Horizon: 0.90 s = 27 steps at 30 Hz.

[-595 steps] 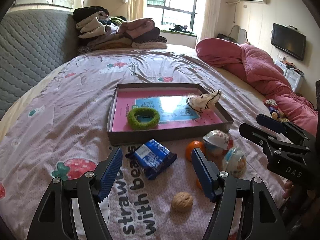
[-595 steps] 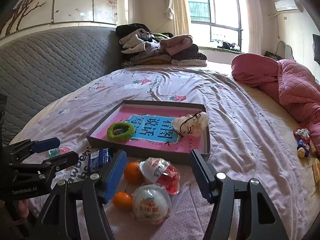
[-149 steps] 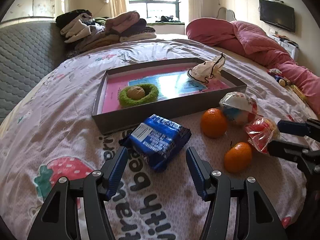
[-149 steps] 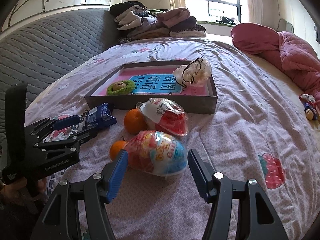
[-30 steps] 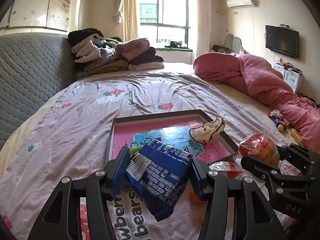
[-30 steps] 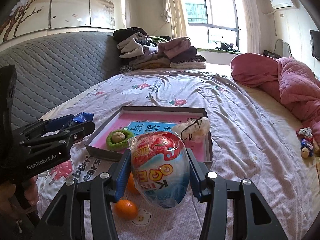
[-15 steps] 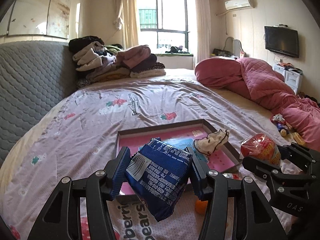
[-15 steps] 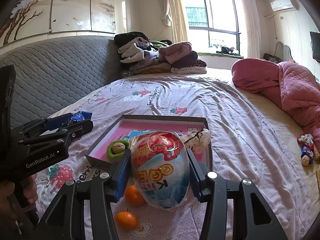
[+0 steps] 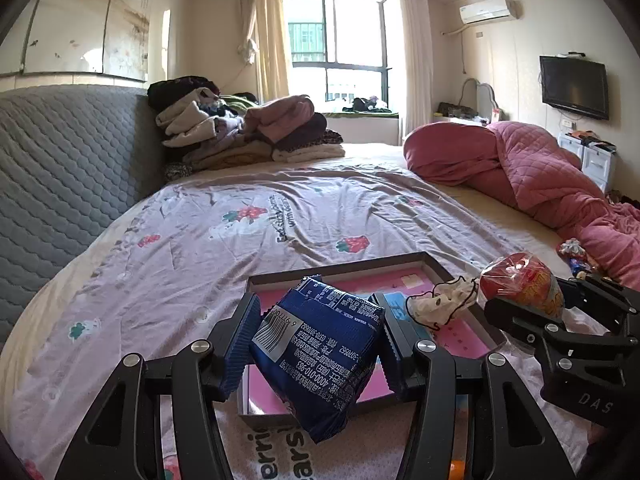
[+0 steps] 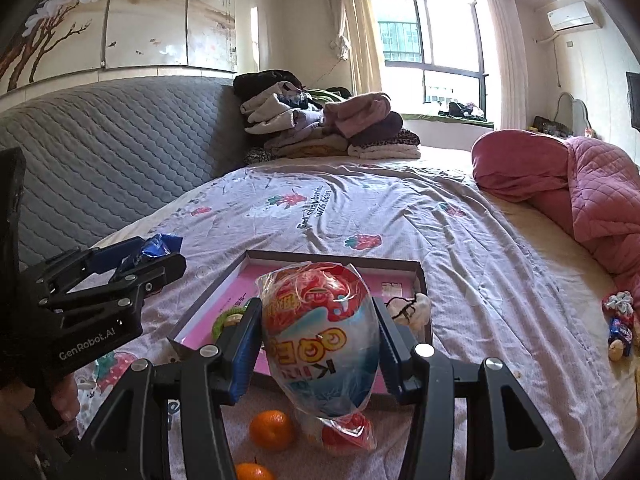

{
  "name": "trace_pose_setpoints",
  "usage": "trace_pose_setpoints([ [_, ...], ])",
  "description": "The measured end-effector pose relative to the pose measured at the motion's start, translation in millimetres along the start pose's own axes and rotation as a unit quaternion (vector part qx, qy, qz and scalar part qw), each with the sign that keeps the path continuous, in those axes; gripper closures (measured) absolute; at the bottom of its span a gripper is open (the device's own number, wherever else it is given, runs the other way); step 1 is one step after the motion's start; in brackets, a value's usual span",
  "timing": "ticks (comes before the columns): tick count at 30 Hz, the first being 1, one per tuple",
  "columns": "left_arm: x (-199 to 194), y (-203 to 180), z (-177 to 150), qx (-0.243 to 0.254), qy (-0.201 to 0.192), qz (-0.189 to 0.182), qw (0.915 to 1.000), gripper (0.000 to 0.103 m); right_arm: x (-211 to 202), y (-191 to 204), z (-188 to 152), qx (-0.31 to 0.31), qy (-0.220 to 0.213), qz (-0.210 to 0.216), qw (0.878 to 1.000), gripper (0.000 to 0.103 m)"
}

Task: Organize objects
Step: 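Carry the snack packet and Kinder Joy egg over the pink box with both tools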

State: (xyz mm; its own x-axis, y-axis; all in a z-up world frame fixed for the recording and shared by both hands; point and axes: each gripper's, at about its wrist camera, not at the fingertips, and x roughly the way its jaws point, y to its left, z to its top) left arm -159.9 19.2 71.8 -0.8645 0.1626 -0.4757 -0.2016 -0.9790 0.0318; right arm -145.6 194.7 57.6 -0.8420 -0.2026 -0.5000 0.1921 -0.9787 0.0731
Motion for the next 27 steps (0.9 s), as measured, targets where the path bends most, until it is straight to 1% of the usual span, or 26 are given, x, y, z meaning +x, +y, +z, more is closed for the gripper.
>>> trace_pose_setpoints([
  [14,21.7,-0.9,6.0,0.001,0.009,-0.001,1.0,0.046,13.4,-0.5,13.9,-0.011,-0.007,-0.003,1.0,0.051],
  [17,25.7,-1.6,9.5,0.003,0.007,0.004,1.0,0.046,14.5,-1.3,16.4,-0.012,-0.009,-0.004,1.0,0.051],
  [27,38.4,0.9,19.4,-0.011,0.008,0.008,0.9999,0.046,19.9,-2.6,26.4,-0.02,-0.015,-0.007,1.0,0.051],
])
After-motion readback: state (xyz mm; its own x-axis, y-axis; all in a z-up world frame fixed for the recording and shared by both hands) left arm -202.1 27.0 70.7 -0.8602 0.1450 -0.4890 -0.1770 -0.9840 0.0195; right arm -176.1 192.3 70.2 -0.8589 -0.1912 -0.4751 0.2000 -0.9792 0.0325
